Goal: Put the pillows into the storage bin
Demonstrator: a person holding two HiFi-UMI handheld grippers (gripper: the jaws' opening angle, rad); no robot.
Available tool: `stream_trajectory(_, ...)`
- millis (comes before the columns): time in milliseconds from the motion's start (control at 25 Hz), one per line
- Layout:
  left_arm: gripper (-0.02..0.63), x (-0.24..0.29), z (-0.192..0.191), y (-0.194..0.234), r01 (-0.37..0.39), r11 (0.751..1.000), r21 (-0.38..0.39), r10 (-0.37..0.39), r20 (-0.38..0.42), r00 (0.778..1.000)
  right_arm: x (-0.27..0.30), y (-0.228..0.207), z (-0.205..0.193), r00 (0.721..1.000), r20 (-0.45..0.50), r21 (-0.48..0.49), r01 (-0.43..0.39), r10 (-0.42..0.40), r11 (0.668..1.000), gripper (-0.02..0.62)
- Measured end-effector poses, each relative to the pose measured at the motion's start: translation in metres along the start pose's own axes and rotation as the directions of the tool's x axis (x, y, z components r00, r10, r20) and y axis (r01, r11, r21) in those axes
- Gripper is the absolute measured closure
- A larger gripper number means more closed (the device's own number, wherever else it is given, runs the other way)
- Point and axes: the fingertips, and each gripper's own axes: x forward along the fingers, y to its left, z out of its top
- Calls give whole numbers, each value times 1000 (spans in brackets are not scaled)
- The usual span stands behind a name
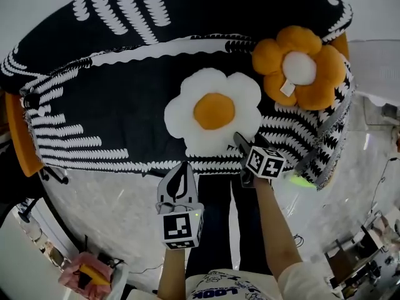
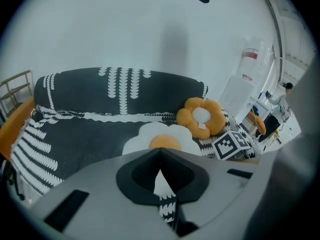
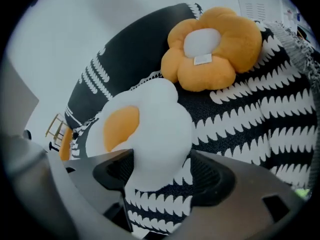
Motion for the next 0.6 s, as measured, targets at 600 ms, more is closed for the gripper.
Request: stream_trajectory(600,593,-6,7,-7,-1,1000,4,1,6,1000,-30,34,29,994,104,-19,-43,45,999,436)
